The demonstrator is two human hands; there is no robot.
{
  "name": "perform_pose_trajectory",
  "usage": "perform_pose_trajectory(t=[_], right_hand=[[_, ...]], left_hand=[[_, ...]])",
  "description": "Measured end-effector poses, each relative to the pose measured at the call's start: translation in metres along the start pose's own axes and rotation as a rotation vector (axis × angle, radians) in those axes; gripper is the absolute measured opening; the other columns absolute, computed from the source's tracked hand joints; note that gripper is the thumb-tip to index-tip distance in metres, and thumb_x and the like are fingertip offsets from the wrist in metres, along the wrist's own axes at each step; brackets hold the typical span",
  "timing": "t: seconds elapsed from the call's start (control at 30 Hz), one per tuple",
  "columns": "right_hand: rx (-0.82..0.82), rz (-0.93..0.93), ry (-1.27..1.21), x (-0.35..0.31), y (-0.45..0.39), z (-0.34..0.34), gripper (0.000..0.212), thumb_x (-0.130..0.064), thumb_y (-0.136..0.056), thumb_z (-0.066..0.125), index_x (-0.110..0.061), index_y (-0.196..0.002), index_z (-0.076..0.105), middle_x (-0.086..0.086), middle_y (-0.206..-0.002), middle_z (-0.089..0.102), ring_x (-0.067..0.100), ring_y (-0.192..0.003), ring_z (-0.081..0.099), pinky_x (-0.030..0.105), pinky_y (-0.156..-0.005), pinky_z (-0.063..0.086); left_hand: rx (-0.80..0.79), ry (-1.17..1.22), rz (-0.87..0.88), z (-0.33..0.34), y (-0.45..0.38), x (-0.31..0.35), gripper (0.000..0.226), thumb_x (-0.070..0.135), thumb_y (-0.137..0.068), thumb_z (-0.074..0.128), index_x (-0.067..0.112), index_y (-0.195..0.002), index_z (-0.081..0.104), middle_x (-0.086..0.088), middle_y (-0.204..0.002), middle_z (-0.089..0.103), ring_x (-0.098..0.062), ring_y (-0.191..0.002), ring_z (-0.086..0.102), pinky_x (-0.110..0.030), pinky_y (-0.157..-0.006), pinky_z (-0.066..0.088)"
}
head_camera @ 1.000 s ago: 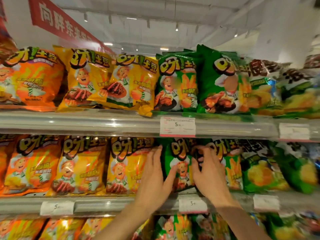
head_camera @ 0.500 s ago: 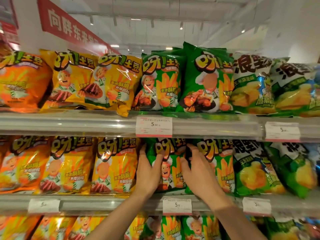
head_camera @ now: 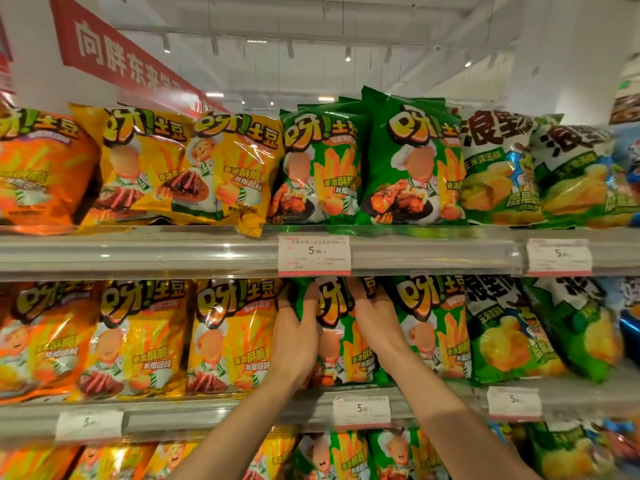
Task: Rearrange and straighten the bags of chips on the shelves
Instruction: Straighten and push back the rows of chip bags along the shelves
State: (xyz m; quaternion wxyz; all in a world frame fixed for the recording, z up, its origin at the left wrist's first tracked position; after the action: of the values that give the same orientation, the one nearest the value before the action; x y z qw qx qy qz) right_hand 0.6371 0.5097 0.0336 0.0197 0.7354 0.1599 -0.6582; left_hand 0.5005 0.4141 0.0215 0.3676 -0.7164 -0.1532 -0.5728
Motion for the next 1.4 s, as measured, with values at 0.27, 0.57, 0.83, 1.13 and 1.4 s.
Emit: perform_pose_trajectory(t=[0.27,0.57,0.83,1.13,1.4], right_hand=[[0.194,-0.067,-0.042,0.000,0.009,-0.001,0.043,-0.055,-0.095,0.050,-0.023,-0.122,0.043,-0.009,-0.091,0.057,0.013,-0.084,0.055,0.031,-0.086,0.037],[0.274,-0.081,0.008,0.001,0.012,-0.005,0.056,-0.057,-0.096,0.047,-0.016,-0.133,0.040,0.007,-0.116,0.061,0.026,-0.103,0.057,0.034,-0.088,0.041],[0.294,-0.090,0.065,-0.001,0.014,-0.004,0.067,-0.062,-0.094,0.044,-0.013,-0.139,0.035,0.012,-0.122,0.063,0.034,-0.108,0.060,0.038,-0.087,0.045],[0.079,-0.254,0.357,-0.016,0.033,-0.012,0.074,-0.043,-0.101,0.046,-0.018,-0.156,0.004,0.009,-0.159,0.027,0.030,-0.139,0.038,0.035,-0.105,0.037],[-0.390,-0.289,0.592,-0.001,0.053,-0.019,0.102,-0.040,-0.091,0.067,-0.059,-0.144,-0.018,-0.022,-0.160,0.003,0.005,-0.124,0.044,0.030,-0.107,0.038]], left_hand=[[0.086,0.089,0.026,-0.001,0.000,0.007,0.044,0.048,-0.100,0.044,0.030,-0.140,0.039,0.019,-0.110,0.052,-0.005,-0.110,0.046,-0.022,-0.090,0.034],[0.121,0.111,0.011,0.000,-0.001,0.009,0.042,0.044,-0.104,0.037,0.022,-0.138,0.048,0.015,-0.110,0.054,-0.008,-0.109,0.050,-0.022,-0.090,0.035],[0.163,0.113,-0.078,0.001,-0.001,0.004,0.049,0.043,-0.106,0.031,0.012,-0.080,0.059,0.002,-0.069,0.056,-0.013,-0.064,0.052,-0.024,-0.055,0.038],[-0.064,-0.076,0.064,0.005,0.004,0.012,0.043,0.039,-0.107,0.030,0.034,-0.149,0.024,0.023,-0.113,0.046,-0.004,-0.111,0.045,-0.020,-0.090,0.034],[-0.258,-0.517,0.434,-0.010,0.031,0.019,0.060,0.045,-0.102,0.042,0.054,-0.146,0.003,0.007,-0.152,0.022,-0.003,-0.142,0.024,-0.018,-0.106,0.024]])
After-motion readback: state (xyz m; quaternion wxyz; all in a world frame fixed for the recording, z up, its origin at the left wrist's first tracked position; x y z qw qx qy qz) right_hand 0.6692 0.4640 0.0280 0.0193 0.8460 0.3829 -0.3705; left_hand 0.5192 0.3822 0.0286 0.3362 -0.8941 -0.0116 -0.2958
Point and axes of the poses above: each hand's wrist, its own y-axis away from the middle knuckle, its own z-axis out of the palm, x = y × z, the point moved 8 cm from there along -y, towards the middle knuckle
